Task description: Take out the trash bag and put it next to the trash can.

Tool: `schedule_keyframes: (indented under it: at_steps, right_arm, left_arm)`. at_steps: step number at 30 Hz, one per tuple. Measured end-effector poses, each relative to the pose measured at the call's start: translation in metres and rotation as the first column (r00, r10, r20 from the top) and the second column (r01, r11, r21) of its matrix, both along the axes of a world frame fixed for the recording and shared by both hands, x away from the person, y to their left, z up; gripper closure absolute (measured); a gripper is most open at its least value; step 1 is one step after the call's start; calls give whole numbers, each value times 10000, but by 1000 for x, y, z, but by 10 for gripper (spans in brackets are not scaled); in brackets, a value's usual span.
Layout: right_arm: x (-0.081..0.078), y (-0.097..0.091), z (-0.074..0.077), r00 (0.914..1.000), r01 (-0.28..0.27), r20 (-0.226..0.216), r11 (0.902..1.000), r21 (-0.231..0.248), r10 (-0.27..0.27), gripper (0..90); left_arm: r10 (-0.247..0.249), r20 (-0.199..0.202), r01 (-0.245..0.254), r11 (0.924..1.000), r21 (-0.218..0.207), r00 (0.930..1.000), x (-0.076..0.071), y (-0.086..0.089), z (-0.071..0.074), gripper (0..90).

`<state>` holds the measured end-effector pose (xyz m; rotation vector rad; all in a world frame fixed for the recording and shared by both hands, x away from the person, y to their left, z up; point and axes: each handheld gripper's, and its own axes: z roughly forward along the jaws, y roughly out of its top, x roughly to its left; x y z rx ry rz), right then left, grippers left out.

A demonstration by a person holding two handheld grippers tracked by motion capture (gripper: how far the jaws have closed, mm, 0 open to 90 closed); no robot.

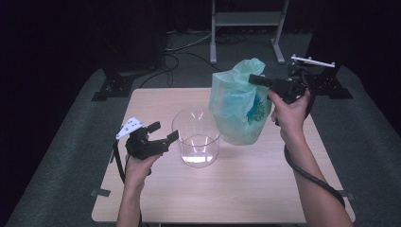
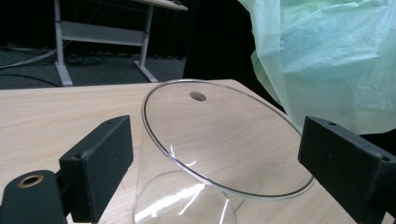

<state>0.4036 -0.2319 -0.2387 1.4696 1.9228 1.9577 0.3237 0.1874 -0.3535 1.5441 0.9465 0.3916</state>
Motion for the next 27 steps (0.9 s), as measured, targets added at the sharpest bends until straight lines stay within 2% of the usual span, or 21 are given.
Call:
schedule_keyframes:
  at_steps: [8,15,27]
  right_arm:
    - [2,-14,-11,9992,319,-238,9995,-35,-320,900]
    - [3,-28,-21,9975,551,-454,9984,124,-545,900]
    - [7,-49,-37,9918,992,-826,9948,223,-971,900]
  left_arm:
    - [-73,-62,73,10000,46,10000,1,-2,-2,92]
    - [-144,-91,145,9999,66,9999,1,-4,-2,92]
    - [-119,-121,120,9999,48,9999,1,-3,-2,92]
